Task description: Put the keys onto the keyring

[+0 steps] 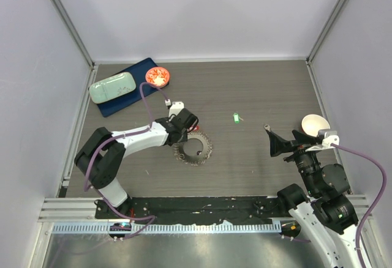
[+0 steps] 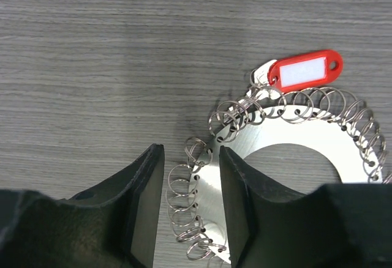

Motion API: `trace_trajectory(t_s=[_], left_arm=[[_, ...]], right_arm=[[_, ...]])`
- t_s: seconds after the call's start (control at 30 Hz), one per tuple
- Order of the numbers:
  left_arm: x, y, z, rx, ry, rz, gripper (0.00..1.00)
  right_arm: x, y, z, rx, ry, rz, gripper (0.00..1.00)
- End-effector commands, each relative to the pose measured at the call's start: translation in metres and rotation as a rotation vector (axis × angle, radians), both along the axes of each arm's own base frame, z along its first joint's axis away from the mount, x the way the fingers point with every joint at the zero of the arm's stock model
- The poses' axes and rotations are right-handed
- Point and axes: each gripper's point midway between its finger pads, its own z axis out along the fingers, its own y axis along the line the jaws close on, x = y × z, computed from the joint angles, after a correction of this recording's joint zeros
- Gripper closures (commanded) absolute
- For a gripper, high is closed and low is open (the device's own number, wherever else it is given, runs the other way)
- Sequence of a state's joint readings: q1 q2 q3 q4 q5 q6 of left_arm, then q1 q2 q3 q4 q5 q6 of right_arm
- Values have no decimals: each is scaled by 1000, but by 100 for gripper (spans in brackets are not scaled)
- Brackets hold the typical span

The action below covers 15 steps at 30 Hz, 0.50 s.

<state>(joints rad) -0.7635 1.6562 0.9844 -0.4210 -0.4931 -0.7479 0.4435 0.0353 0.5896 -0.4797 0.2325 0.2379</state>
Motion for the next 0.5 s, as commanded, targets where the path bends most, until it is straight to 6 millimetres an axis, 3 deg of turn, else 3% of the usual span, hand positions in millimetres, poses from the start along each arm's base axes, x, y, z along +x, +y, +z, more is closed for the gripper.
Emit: trace_trajectory(t_s=[0.0, 0.33, 0.47], left_arm=[[11, -10, 1, -62, -37, 42, 58], [9, -9, -1, -55, -29, 37, 62], [5, -13, 1, -93, -15, 38, 55]], right_arm=[[2, 3, 7, -3, -20, 11, 1], [2, 3, 6, -3, -20, 12, 0], [2, 4, 6, -4, -19, 18, 0]])
